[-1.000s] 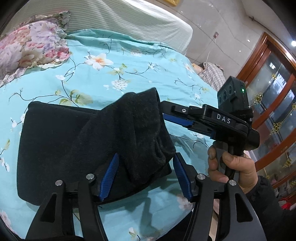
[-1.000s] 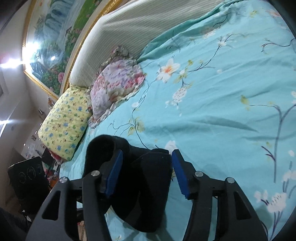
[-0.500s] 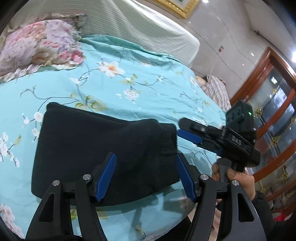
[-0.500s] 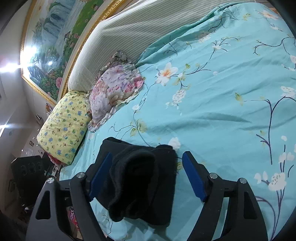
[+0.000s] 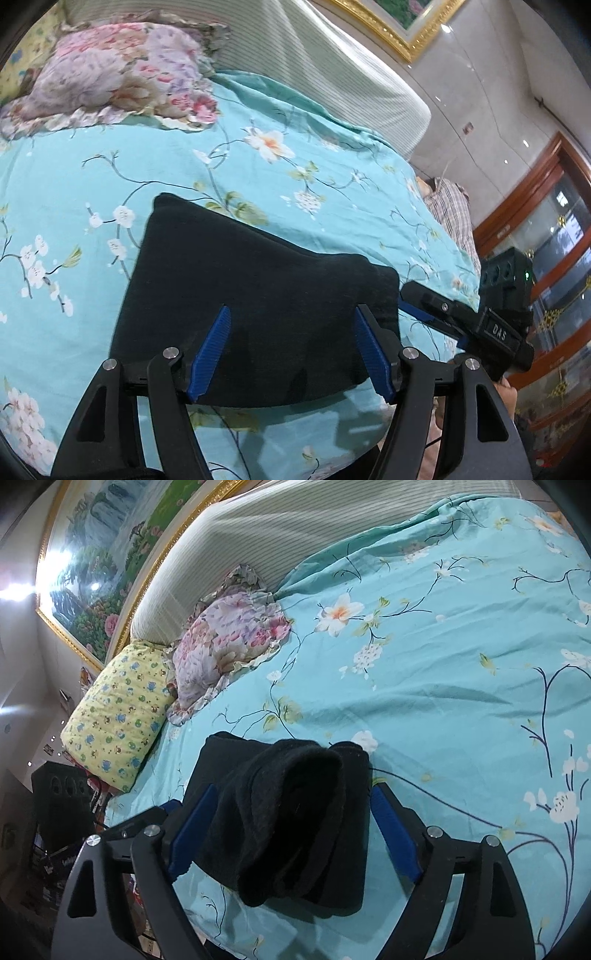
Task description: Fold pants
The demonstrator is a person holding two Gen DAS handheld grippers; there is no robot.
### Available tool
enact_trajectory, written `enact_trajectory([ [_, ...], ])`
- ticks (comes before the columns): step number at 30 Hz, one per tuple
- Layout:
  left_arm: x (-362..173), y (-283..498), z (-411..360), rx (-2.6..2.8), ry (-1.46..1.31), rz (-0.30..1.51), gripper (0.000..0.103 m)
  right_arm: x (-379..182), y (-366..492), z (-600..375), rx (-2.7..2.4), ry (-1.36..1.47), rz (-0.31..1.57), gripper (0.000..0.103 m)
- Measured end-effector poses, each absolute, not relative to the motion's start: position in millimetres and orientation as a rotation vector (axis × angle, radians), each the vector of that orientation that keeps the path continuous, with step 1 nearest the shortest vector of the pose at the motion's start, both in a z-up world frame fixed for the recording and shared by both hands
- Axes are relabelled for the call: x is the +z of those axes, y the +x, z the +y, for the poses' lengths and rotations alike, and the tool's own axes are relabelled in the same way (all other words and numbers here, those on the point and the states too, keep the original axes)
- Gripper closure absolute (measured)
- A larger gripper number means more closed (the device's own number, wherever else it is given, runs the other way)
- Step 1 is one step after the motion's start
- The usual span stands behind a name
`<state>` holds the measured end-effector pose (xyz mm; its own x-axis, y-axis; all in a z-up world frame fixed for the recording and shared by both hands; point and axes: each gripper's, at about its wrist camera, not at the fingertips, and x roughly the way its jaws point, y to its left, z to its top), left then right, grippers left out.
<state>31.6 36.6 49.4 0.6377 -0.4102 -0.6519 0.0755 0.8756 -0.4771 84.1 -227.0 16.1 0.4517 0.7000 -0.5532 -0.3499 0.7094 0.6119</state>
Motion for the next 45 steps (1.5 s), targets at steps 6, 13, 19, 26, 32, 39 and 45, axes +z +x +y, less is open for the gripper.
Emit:
enact_trajectory([
  [6, 47.1, 29.1, 48.8, -0.27, -0.466, 0.834, 0.033, 14.2, 78.6, -221.7, 0.659, 0.437, 0.9, 0.017],
  [13, 45.4, 26.0, 62.6, -0.248, -0.494, 0.826, 0.031, 15.5, 70.9, -215.4, 0.654, 0.433, 0.902, 0.016],
  [19, 41.0, 26.0, 79.1, -0.214, -0.504, 0.824, 0.03, 14.4, 66.2, -211.9, 0.648, 0.428, 0.905, 0.015],
  [26, 29.8, 34.9, 98.1, -0.177, -0.484, 0.855, 0.028, 6.7, 63.7, -208.8, 0.628, 0.427, 0.925, 0.015],
  [32, 16.7, 48.6, 111.3, -0.165, -0.503, 0.89, 0.028, -2.1, 64.3, -208.6, 0.621, 0.428, 0.946, 0.015],
  [39, 3.3, 65.2, 113.7, -0.169, -0.516, 0.931, 0.028, -11.2, 69.6, -207.3, 0.624, 0.448, 0.966, 0.015],
  [45, -6.0, 77.7, 108.8, -0.176, -0.519, 0.961, 0.028, -18.4, 73.9, -208.2, 0.63, 0.466, 0.978, 0.015],
])
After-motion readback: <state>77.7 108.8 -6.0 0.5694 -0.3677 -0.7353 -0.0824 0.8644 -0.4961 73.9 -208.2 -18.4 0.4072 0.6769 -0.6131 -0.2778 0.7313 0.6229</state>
